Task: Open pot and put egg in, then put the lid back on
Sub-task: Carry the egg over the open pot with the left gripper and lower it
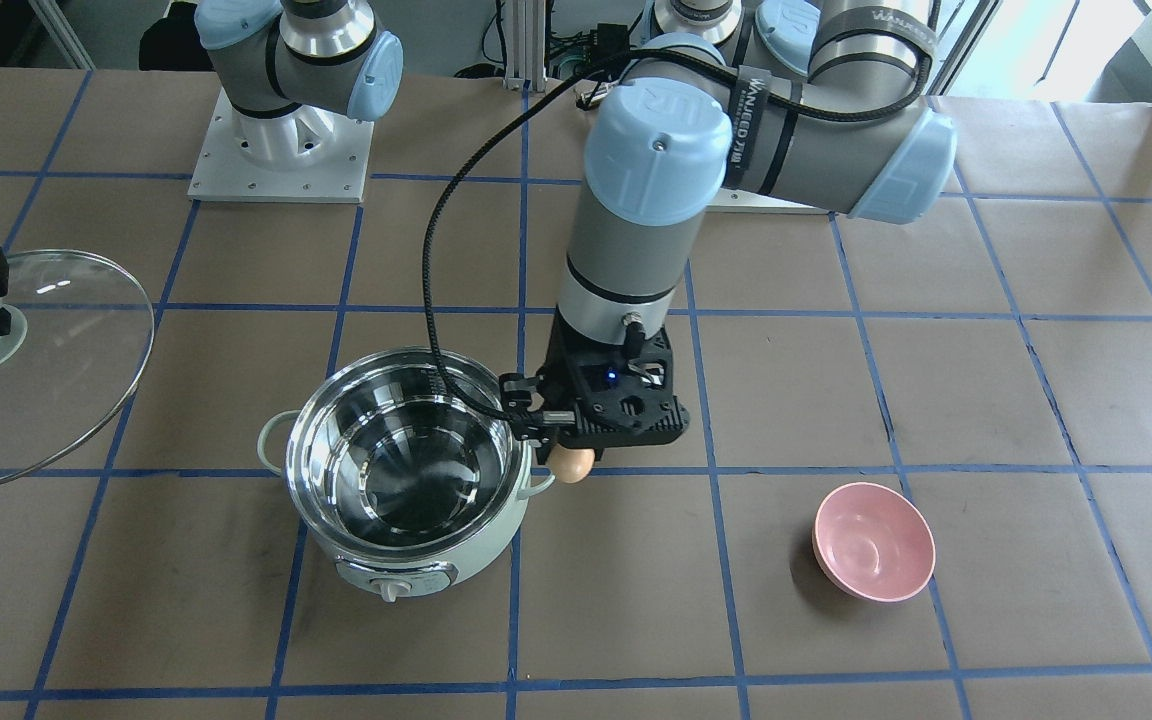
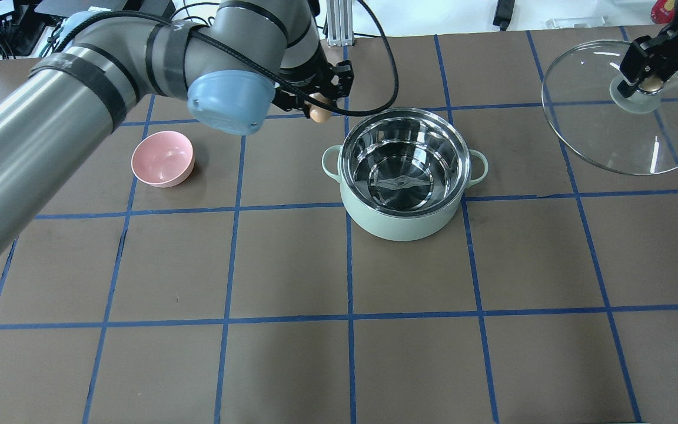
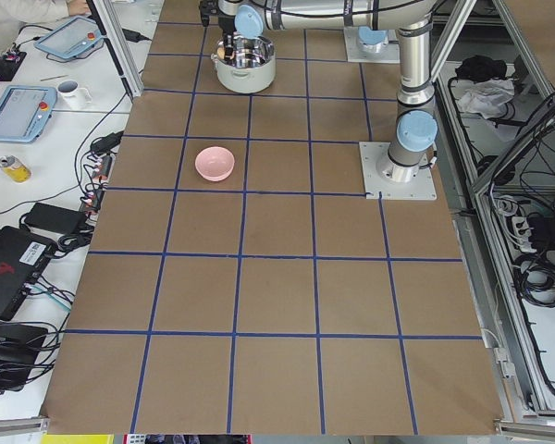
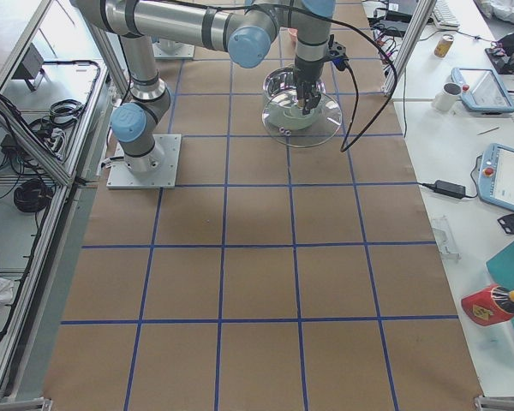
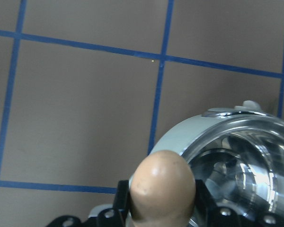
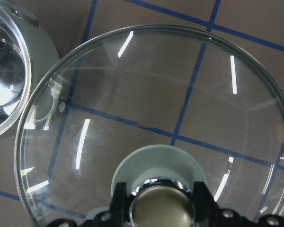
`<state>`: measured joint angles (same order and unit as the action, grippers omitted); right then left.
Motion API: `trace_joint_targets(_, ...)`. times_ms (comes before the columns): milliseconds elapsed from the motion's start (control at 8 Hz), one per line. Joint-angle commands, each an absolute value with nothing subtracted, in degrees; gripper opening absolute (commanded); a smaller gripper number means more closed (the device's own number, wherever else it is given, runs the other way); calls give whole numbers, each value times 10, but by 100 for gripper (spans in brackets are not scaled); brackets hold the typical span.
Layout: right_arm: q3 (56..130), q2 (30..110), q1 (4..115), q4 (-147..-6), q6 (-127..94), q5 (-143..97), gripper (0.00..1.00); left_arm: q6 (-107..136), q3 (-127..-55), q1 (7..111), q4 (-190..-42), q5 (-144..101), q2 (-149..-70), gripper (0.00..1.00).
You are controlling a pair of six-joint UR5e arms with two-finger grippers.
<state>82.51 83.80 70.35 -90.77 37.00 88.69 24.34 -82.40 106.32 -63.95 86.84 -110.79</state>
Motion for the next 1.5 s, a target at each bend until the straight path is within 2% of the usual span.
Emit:
trace_joint_targets(0,825,833,697,-913,412,888,0,302,-816,1121,-607,844,-1152,0)
trace_joint_targets(250,826,832,693,-914,412,886,0,313,-815,1137,-564,832,-1186,0)
trace_joint_targets(1000,831,828,671,-917,417,878,0,328,-817,1151,-563,789,-1221,0)
trace_joint_targets(1125,832,828,671,-916,417,878,0,328,-818,1152,-563,777,-1223,11)
trace_joint_targets(1375,834,829,671,-916,417,878,0,329,-820,1152,-563,775,-1229,51)
